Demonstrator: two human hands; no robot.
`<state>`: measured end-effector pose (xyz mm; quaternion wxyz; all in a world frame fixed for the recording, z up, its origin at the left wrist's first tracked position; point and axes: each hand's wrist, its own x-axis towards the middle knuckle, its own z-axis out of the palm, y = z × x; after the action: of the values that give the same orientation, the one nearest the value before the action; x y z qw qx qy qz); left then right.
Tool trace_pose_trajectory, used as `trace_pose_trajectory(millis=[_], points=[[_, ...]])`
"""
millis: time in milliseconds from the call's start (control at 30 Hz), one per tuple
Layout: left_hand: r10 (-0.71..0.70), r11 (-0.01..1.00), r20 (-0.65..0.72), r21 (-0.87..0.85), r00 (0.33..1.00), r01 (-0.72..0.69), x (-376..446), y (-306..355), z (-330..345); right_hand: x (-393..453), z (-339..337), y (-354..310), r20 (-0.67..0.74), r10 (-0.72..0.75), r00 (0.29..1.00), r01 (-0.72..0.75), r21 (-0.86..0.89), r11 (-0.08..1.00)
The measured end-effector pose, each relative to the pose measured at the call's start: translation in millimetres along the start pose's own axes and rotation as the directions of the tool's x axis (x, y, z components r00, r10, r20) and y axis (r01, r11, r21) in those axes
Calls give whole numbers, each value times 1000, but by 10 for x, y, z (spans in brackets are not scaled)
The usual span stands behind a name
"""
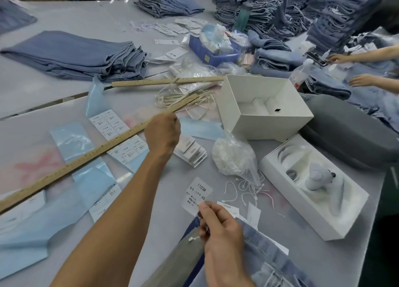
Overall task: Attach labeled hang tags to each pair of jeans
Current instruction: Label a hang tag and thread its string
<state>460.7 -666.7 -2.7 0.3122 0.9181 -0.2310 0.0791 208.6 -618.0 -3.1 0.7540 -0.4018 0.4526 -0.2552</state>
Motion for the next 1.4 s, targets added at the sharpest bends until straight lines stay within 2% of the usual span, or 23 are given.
trace_pose_trajectory(millis=[67, 167, 233, 300, 367, 433, 467, 500, 567, 700, 767, 800, 833, 900, 967, 1033, 1133, 1233, 1267, 1333, 1400], points=[[-31, 994, -128, -110, 991, 16, -87, 27, -306, -7, -10, -16, -8, 0, 1000, 0, -3, 1000], [1, 974, -366, -212, 931, -84, -589, -101, -900, -50, -17, -71, -8, 14, 1000, -13, 29, 999], [7, 953, -376, -278, 927, -120, -1218, -263, -1269, -80, -3, -145, -14, 7, 1000, -6, 48, 999], [-107, 905, -284, -425, 953, -25, -1994, -415, -1571, -123, 16, -248, 9, -31, 999, 30, 80, 996], [-274, 805, -70, -563, 959, 189, -2840, -538, -1734, -176, 53, -348, 28, -80, 996, 77, 70, 995], [-308, 727, 100, -617, 946, 302, -3541, -527, -1818, -266, 87, -457, 67, -132, 989, 129, 46, 991], [-327, 690, 130, -644, 936, 330, -3792, -506, -1805, -312, 94, -504, 89, -156, 984, 152, 47, 987], [-335, 691, 153, -631, 930, 353, -3972, -459, -1800, -376, 97, -554, 115, -180, 977, 176, 45, 983], [-263, 790, 186, -522, 947, 322, -4192, -330, -1828, -547, 81, -651, 209, -213, 955, 212, 27, 977], [-138, 946, 108, -280, 985, 164, -4197, -167, -2019, -1024, -47, -737, 449, -199, 871, 202, 41, 979], [-6, 992, 99, -121, 995, 18, -4082, -220, -2055, -1229, -151, -767, 483, -175, 858, 176, 45, 983], [45, 994, 148, -105, 988, -30, -4016, -221, -2077, -1314, -211, -790, 474, -163, 865, 160, 47, 986], [42, 992, 212, -127, 976, -15, -3947, -180, -2103, -1387, -271, -809, 454, -150, 878, 144, 48, 988], [-60, 974, 297, -190, 953, 120, -3830, -112, -2032, -1498, -384, -844, 409, -119, 905, 115, 34, 993], [-195, 954, 355, -150, 914, 261, -3718, -82, -1931, -1594, -473, -872, 395, -90, 914, 94, 8, 996], [-258, 937, 393, -123, 883, 328, -3597, -102, -1894, -1674, -542, -904, 399, -69, 914, 80, -10, 997], [-301, 845, 310, -352, 902, 403, -3521, -120, -1937, -1803, -594, -940, 416, -53, 908, 103, -98, 990], [-344, 751, 178, -538, 922, 384, -3548, -93, -2024, -1923, -594, -866, 437, -53, 898, 163, -218, 962], [-360, 691, 189, -604, 914, 397, -3555, -62, -2075, -1955, -591, -822, 446, -51, 893, 175, -240, 955], [-400, 501, 259, -741, 879, 446, -3570, 10, -2175, -1997, -572, -743, 471, -45, 881, 205, -293, 934], [-424, 352, 305, -812, 853, 466, -3608, 79, -2290, -2018, -544, -690, 497, -42, 867, 243, -347, 906]])
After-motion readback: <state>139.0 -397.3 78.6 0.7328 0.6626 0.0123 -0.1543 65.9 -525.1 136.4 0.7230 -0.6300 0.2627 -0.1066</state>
